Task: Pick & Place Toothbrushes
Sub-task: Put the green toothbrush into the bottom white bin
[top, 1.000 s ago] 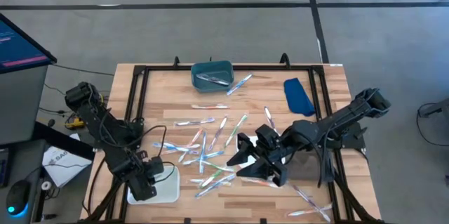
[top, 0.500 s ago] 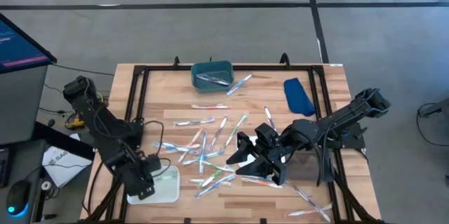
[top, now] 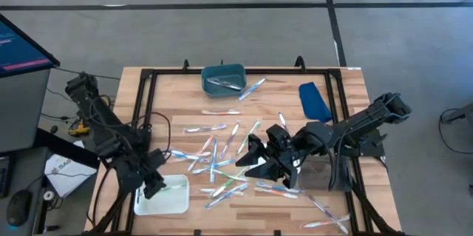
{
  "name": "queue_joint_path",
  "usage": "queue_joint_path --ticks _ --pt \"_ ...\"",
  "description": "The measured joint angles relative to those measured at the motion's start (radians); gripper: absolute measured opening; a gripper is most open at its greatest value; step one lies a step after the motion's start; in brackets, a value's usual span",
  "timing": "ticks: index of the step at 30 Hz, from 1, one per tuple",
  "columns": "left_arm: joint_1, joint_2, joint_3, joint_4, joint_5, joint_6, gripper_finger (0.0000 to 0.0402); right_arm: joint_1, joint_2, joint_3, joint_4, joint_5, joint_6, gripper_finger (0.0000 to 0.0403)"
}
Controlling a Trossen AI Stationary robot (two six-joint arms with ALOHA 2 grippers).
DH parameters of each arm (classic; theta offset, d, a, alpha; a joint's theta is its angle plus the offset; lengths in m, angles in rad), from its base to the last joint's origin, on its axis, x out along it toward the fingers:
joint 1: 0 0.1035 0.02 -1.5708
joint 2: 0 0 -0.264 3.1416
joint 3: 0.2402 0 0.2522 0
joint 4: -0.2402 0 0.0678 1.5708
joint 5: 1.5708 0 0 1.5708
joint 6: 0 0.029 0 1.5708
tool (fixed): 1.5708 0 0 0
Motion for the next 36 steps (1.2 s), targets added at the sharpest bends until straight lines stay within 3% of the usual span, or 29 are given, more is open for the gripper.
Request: queue_joint_path --ticks 4,7,11,20,27,36 --pt "-0.012 0.076 0.0 -0.002 0.126 0.002 0.0049 0.001 0.0 0.0 0.0 0.0 0.0 0.0194" --pt "-0.047 0.144 0.0 -0.007 0.141 0.005 0.0009 0.001 0.0 0.0 0.0 0.0 0.0 0.0195" --pt "-0.087 0.228 0.0 -0.032 0.122 -0.009 0.0001 0.003 0.0 0.0 0.0 0.0 0.0 0.0196" --pt "-0.177 0.35 0.0 -0.169 0.189 -0.125 0.0 0.003 0.0 0.0 0.0 0.0 0.012 0.0195" --pt "-0.184 0.344 0.001 -0.14 0.249 -0.125 0.0 -0.002 0.0 0.0 0.0 0.0 0.018 0.0195" --pt "-0.184 0.343 0.002 -0.004 0.25 -0.077 0.0 -0.006 0.0 0.0 -0.002 -0.003 0.018 0.0196"
